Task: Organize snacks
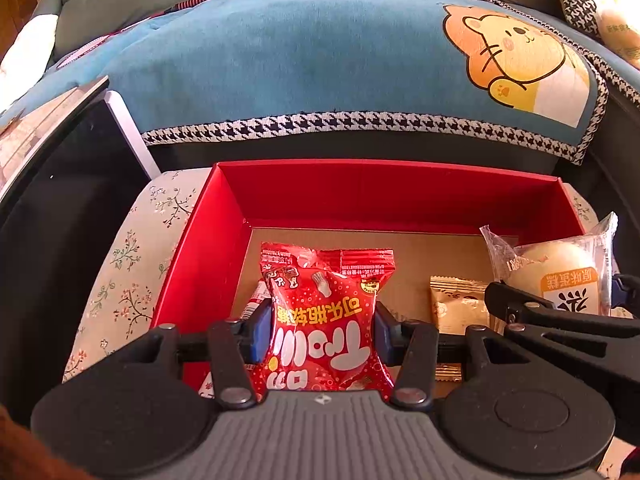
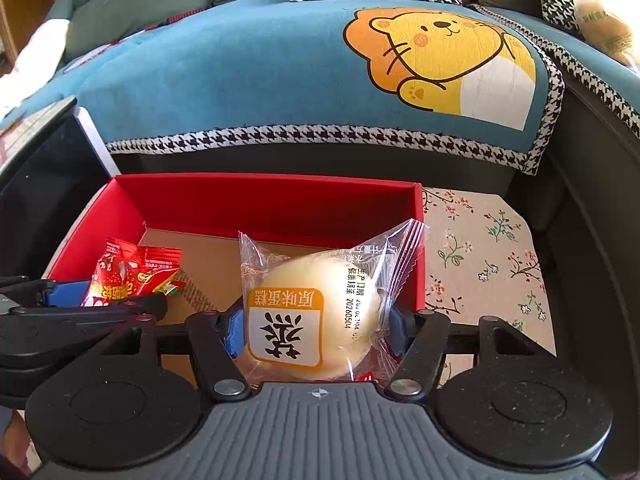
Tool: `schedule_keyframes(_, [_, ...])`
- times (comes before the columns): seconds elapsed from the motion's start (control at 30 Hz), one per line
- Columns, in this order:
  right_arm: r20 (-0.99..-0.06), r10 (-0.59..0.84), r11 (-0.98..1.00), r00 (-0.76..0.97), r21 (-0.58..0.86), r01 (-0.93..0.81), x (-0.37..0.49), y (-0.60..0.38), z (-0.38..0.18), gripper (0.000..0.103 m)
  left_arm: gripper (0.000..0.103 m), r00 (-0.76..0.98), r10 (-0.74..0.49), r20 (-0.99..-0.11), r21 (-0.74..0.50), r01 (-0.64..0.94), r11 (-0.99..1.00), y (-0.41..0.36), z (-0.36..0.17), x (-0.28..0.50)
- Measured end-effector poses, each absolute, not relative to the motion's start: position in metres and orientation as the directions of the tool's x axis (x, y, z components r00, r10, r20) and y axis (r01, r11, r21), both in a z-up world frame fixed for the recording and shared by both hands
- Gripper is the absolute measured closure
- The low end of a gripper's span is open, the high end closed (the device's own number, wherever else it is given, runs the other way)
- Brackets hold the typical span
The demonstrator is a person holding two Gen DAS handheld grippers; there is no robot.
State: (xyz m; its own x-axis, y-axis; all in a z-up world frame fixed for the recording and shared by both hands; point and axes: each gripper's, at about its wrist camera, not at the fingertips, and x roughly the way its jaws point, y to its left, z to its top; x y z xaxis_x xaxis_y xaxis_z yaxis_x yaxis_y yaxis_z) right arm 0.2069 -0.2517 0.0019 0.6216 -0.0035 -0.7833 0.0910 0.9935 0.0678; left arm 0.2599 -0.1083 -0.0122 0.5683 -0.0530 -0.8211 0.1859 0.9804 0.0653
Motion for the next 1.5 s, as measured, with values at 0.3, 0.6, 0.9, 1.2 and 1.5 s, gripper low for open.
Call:
schedule_keyframes(0.3, [-0.789, -0.003, 0.996, 0.614, 0.054, 0.075, 0.21, -0.249, -0.002, 0.031, 0.011, 0.565, -0.042, -0.824, 0.079, 0.189, 0.979, -0.106, -0.015, 0.262])
schedule_keyframes(0.6, [-0.791, 0.014, 0.995, 0.612, 0.07, 0.067, 0.21, -0.25, -0.003, 0.029, 0.008, 0.555, -0.043, -0.83, 0.064, 0.171, 0.983, -0.103, -0.012, 0.265])
schedule_keyframes(0.9, [-0.781, 0.041, 0.992, 0.623, 0.107, 0.07, 0.209, -0.252, 0.004, 0.028, 0.003, 0.552, -0.081, -0.83, 0.013, 0.163, 0.987, -0.095, -0.005, 0.264])
schedule_keyframes(1.2, [-0.772, 0.024, 0.992, 0.636, 0.098, 0.082, 0.203, -0.252, 0.013, 0.027, 0.0, 0.561, -0.1, -0.821, -0.001, 0.173, 0.985, -0.096, 0.005, 0.259])
schedule_keyframes(1.5, [-0.749, 0.034, 0.989, 0.662, 0.12, 0.086, 0.197, -0.254, 0.025, 0.026, 0.0, 0.573, -0.129, -0.809, -0.043, 0.161, 0.986, -0.085, 0.017, 0.251])
